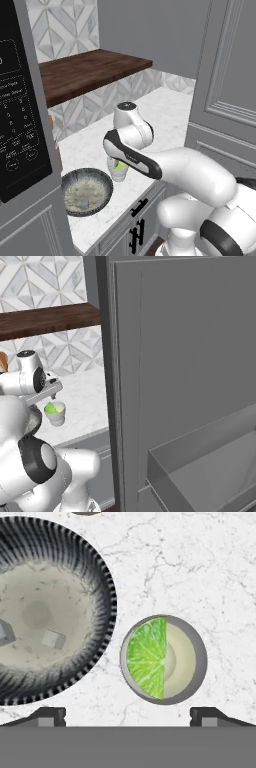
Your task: Grab a lemon wedge from the fridge and one ice cube from the ice bowl, and put them in the glass of lemonade.
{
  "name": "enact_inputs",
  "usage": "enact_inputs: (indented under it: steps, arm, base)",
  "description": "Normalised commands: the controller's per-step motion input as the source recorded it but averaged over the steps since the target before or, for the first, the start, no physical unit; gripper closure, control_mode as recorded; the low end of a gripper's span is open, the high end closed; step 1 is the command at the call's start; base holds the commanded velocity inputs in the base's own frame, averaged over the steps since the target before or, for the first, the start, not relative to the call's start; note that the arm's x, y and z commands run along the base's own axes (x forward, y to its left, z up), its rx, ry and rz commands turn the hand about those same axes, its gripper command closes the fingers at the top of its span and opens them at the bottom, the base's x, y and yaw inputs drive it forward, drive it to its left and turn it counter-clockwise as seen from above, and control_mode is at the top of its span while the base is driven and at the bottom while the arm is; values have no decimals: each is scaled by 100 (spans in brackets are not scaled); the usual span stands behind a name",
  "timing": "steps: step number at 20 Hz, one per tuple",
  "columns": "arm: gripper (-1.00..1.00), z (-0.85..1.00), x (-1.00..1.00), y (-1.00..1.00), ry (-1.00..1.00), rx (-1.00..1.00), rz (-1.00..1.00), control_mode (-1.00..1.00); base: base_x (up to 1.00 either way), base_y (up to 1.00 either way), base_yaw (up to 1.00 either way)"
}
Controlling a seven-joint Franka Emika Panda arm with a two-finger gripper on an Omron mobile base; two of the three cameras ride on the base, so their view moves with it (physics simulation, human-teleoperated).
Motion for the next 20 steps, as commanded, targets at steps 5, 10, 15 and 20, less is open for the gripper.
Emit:
enact_inputs:
  steps: [5,10,15,20]
  arm:
    - [-100,9,-23,16,-4,0,5,-100]
    - [-100,23,-4,2,-9,5,4,-100]
    - [-100,24,-2,0,-9,7,0,-100]
    - [-100,2,-1,13,0,0,0,-100]
  base:
    - [0,0,0]
    - [0,0,0]
    - [0,0,0]
    - [0,0,0]
